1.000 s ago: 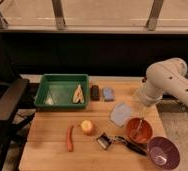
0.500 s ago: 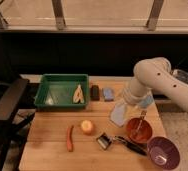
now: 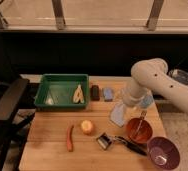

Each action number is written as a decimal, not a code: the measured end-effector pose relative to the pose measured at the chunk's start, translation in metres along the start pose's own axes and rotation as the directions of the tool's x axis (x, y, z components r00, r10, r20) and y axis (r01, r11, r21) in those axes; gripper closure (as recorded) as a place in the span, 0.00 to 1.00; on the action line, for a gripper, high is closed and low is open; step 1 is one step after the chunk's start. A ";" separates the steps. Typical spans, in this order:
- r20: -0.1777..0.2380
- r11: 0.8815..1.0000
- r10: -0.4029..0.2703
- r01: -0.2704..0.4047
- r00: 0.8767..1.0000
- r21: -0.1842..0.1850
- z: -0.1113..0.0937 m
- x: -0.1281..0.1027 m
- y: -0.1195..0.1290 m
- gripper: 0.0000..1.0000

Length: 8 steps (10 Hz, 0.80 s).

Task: Place apple in purple bowl

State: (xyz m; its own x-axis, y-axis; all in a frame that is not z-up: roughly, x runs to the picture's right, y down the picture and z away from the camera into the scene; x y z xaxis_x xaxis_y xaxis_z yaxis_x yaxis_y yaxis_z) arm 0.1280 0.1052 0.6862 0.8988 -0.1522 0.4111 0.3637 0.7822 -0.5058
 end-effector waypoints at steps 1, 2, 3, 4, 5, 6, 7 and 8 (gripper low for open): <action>-0.001 0.999 -0.034 0.034 0.999 -0.013 0.013 -0.014 -0.003 0.35; 0.000 0.997 -0.068 0.068 0.998 -0.028 0.030 -0.029 -0.007 0.35; 0.006 0.994 -0.097 0.098 0.995 -0.042 0.048 -0.042 -0.010 0.35; 0.015 0.992 -0.119 0.120 0.993 -0.051 0.065 -0.050 -0.011 0.35; 0.026 0.991 -0.125 0.126 0.992 -0.053 0.077 -0.057 -0.013 0.35; 0.040 0.989 -0.134 0.136 0.990 -0.057 0.092 -0.066 -0.015 0.35; 0.067 0.987 -0.147 0.151 0.987 -0.061 0.109 -0.081 -0.020 0.35; 0.085 0.985 -0.153 0.158 0.985 -0.065 0.118 -0.089 -0.022 0.35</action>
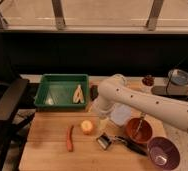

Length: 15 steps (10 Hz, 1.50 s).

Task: Place apple in purple bowl

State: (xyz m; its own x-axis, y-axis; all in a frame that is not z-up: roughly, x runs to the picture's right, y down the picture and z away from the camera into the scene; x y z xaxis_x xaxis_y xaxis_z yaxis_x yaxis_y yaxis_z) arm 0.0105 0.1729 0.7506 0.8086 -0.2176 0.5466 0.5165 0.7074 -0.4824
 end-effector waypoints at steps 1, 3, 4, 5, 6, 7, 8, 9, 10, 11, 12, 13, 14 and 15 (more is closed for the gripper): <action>0.026 1.000 -0.010 0.011 1.000 -0.006 0.012 -0.010 -0.006 0.35; 0.064 0.999 -0.037 0.038 0.997 -0.019 0.029 -0.025 -0.017 0.35; 0.073 0.999 -0.042 0.044 0.996 -0.028 0.035 -0.027 -0.019 0.35; 0.082 0.998 -0.048 0.052 0.995 -0.047 0.044 -0.026 -0.018 0.35; 0.087 0.997 -0.053 0.058 0.995 -0.057 0.051 -0.026 -0.020 0.35; 0.089 0.996 -0.054 0.060 0.995 -0.068 0.056 -0.024 -0.019 0.35; 0.088 0.995 -0.050 0.057 0.995 -0.076 0.059 -0.019 -0.019 0.35; 0.087 0.995 -0.045 0.053 0.995 -0.087 0.062 -0.012 -0.017 0.35; 0.085 0.994 -0.046 0.053 0.995 -0.092 0.065 -0.008 -0.017 0.37; 0.080 0.993 -0.063 0.071 0.995 -0.097 0.067 -0.006 -0.015 0.46; 0.080 0.991 -0.083 0.091 0.993 -0.102 0.069 -0.007 -0.012 0.57; 0.079 0.989 -0.095 0.103 0.992 -0.104 0.070 -0.007 -0.011 0.66; 0.077 0.989 -0.100 0.108 0.992 -0.104 0.070 -0.006 -0.008 0.81; 0.068 0.990 -0.097 0.103 0.993 -0.099 0.064 -0.002 -0.005 0.93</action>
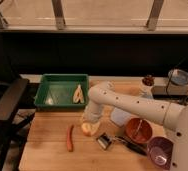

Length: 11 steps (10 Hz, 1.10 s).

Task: Place apple in purple bowl

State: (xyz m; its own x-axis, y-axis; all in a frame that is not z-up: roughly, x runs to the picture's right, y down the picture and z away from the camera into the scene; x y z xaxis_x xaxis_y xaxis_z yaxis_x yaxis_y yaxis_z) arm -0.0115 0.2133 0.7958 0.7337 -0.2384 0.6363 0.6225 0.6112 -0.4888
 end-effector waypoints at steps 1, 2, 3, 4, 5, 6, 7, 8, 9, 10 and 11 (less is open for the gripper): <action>-0.004 1.000 0.009 -0.009 1.000 0.015 -0.008 0.003 0.002 0.98; -0.008 0.999 0.020 -0.020 1.000 0.033 -0.019 0.006 0.003 1.00; -0.020 0.997 0.044 -0.042 0.999 0.058 -0.038 0.009 0.005 1.00; -0.036 0.996 0.063 -0.061 0.997 0.070 -0.054 0.014 0.009 1.00; -0.052 0.993 0.086 -0.082 0.995 0.080 -0.070 0.021 0.016 1.00; -0.069 0.990 0.112 -0.106 0.991 0.090 -0.086 0.030 0.025 1.00; -0.092 0.983 0.162 -0.152 0.983 0.107 -0.109 0.049 0.043 1.00; -0.111 0.975 0.203 -0.189 0.973 0.120 -0.126 0.064 0.058 1.00; -0.126 0.967 0.235 -0.219 0.964 0.132 -0.139 0.076 0.069 1.00; -0.146 0.953 0.286 -0.265 0.947 0.150 -0.157 0.094 0.086 1.00; -0.160 0.938 0.331 -0.306 0.930 0.163 -0.170 0.109 0.102 1.00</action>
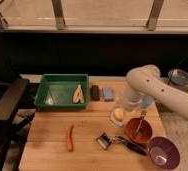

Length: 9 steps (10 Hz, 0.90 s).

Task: Place apple in purple bowl

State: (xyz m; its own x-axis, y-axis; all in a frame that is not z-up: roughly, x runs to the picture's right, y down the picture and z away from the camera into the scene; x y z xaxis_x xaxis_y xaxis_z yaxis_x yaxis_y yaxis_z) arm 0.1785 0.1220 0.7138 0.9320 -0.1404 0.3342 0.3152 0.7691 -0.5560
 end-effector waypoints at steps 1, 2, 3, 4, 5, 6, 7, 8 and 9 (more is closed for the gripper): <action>-0.017 0.999 0.044 -0.043 0.999 0.009 -0.009 0.020 0.008 1.00; -0.032 0.996 0.092 -0.091 0.995 0.018 -0.019 0.040 0.018 1.00; -0.046 0.989 0.145 -0.143 0.988 0.026 -0.028 0.062 0.030 1.00; -0.060 0.981 0.195 -0.193 0.979 0.033 -0.036 0.082 0.042 1.00; -0.075 0.966 0.258 -0.255 0.963 0.043 -0.046 0.106 0.059 1.00; -0.085 0.953 0.301 -0.298 0.950 0.049 -0.052 0.122 0.072 1.00; -0.097 0.935 0.353 -0.349 0.931 0.056 -0.059 0.141 0.088 1.00; -0.107 0.913 0.407 -0.402 0.907 0.064 -0.066 0.160 0.106 1.00; -0.115 0.884 0.468 -0.463 0.876 0.072 -0.071 0.177 0.129 1.00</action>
State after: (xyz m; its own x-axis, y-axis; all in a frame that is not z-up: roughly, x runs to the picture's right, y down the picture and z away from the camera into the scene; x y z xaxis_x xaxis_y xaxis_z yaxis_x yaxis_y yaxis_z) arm 0.3973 0.1520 0.6469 0.9847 0.1654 -0.0548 -0.1655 0.7892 -0.5914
